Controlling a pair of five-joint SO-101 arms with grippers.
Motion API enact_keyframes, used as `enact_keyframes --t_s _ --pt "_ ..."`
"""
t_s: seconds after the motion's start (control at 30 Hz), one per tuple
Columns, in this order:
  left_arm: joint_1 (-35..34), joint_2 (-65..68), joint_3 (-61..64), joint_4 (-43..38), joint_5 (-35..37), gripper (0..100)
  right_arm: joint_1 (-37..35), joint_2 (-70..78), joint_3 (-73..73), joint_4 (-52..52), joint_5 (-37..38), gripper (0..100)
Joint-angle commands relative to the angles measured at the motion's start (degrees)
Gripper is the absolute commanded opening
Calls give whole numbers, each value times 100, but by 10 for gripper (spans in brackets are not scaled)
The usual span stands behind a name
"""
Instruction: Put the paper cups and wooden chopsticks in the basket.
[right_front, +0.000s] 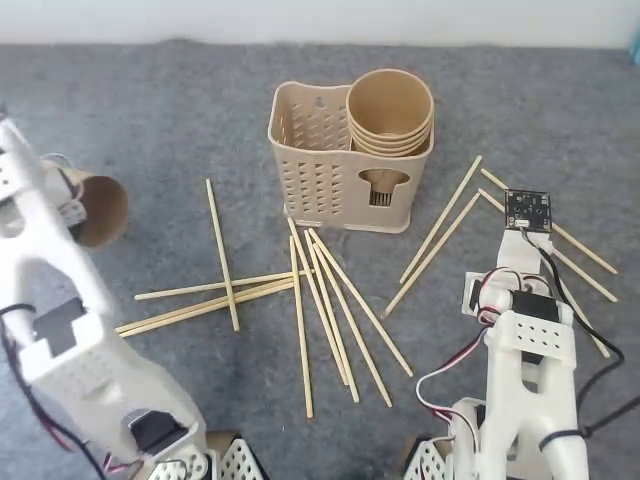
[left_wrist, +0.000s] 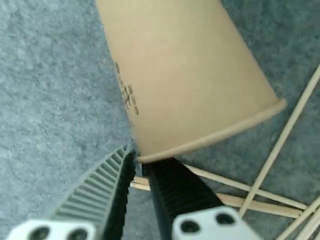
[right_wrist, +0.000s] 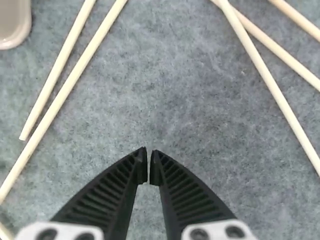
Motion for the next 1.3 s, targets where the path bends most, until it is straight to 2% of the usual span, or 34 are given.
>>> enact_keyframes --t_s 0.0,0.13,0.33,0.57,0.63,0.87,1.27 --pt "211 -756 400 202 35 12 -75 -163 -44 -101 97 37" --pt "299 -800 760 202 290 13 -75 -163 -44 -101 97 37" --pt "273 -633 822 202 308 24 -75 -163 -44 -101 97 37" --pt "246 -633 497 185 299 277 -75 -163 -44 -101 97 37" --pt "123 -589 180 176 299 310 -75 -163 -44 -101 97 37" --pt "-88 -325 -321 44 290 278 -75 -163 -44 -101 97 37" --pt "-484 1266 -1974 202 290 277 -75 -163 -26 -101 246 37"
